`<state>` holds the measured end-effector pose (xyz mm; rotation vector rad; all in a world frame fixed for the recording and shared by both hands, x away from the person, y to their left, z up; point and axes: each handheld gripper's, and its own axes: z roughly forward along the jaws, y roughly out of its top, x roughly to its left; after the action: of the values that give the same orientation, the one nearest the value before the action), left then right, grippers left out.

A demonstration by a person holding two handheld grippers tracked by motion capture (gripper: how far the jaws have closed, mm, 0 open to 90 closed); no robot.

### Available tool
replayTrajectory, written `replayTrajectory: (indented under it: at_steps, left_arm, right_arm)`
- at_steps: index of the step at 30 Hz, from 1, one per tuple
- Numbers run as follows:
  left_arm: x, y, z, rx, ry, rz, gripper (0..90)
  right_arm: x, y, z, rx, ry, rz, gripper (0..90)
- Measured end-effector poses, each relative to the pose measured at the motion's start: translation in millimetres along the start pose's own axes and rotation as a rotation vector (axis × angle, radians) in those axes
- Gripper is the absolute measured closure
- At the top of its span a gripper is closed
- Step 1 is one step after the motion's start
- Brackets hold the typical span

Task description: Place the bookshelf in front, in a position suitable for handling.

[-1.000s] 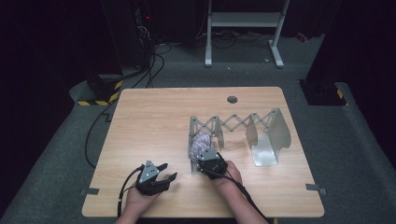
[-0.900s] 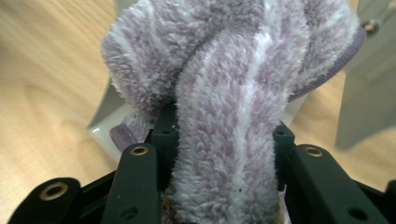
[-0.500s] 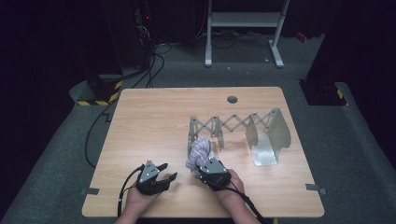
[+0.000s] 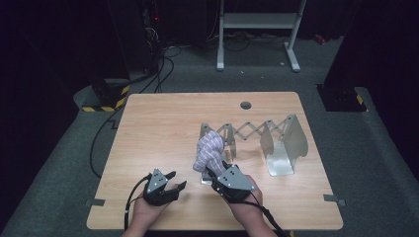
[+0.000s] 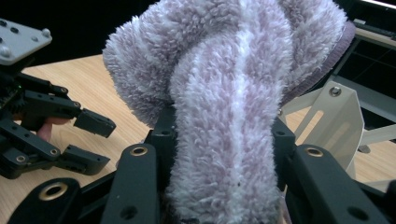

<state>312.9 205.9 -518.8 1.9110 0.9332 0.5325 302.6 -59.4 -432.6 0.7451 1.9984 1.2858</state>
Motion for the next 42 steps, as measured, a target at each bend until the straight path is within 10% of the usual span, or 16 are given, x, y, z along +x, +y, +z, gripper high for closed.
replayTrajectory:
  at_steps: [17, 26, 36, 42]
  left_arm:
    - [6.3, 1.9, -4.9, -0.02, 0.012, -0.037, 43.8]
    - [6.4, 0.4, -5.2, -0.029, 0.03, -0.038, 41.7]
    - [7.2, -0.1, -5.8, -0.033, 0.019, -0.04, 41.7]
    - [7.5, -0.4, -4.7, -0.025, -0.001, -0.049, 42.1]
  right_arm:
    - [15.7, -71.1, 60.8, 0.398, 0.029, -0.06, 58.6]
    - [12.5, -56.9, 50.5, 0.334, 0.041, -0.042, 58.6]
    - [8.6, -4.8, 4.0, 0.05, 0.028, -0.02, 58.0]
    - [7.1, -21.5, 18.8, 0.133, 0.038, -0.016, 58.4]
